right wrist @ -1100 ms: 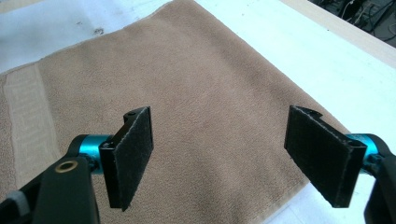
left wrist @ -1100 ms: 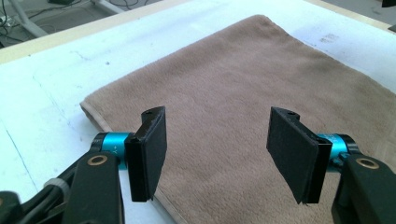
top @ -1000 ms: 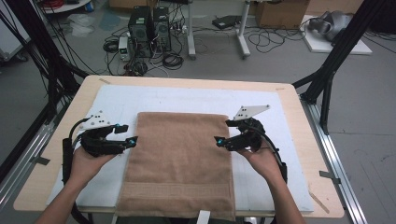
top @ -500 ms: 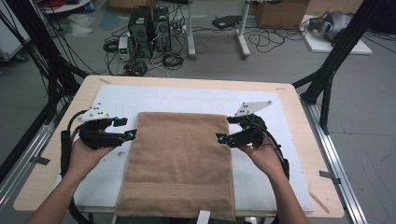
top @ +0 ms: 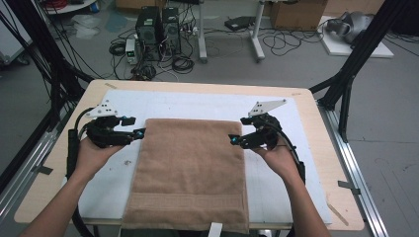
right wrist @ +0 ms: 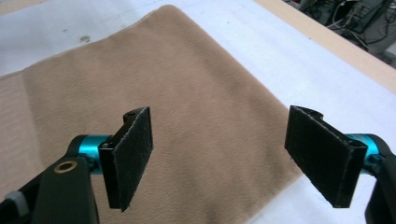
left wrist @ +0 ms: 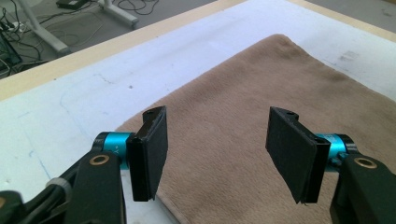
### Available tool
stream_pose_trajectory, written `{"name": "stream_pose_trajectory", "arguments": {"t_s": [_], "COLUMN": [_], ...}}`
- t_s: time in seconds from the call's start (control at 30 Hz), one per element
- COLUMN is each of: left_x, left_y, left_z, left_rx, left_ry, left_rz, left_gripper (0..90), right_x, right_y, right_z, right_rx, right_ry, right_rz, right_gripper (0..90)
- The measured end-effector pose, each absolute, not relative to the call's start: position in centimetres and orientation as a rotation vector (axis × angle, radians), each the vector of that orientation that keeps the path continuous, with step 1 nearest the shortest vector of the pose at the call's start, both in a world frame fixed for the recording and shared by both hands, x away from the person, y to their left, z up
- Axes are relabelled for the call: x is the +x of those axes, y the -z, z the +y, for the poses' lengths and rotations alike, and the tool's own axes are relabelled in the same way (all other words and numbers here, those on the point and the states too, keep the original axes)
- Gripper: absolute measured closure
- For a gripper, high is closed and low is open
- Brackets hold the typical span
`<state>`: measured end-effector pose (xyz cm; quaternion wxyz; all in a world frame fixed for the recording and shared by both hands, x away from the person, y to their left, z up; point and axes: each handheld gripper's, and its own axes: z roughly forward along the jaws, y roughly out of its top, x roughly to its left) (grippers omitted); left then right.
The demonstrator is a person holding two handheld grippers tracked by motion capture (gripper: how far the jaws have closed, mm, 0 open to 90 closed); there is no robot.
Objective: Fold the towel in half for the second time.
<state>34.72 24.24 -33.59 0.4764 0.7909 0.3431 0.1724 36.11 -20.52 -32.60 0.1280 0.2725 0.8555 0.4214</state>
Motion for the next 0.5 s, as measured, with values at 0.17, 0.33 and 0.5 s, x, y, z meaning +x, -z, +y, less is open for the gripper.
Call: {"name": "stream_pose_trajectory", "arguments": {"t_s": [0.17,0.33,0.5], "left_x": [35.3,36.2,38.2], "left_y": [33.0,32.8,32.1], "left_z": [24.5,25.1,25.3], "left_rx": [1.905,1.897,1.892], "left_ry": [-0.425,-0.431,-0.449], "left_rz": [0.849,0.889,0.913], "left_gripper": [39.2,40.6,41.2], "right_x": [37.2,38.4,40.4], "right_y": [32.0,31.3,30.8], "right_z": [-20.6,-20.4,-20.0], "right_rx": [0.806,0.814,0.831], "right_ry": [-1.231,-1.227,-1.225], "right_rz": [2.475,2.46,2.447], "right_gripper": [22.8,23.1,23.5]}}
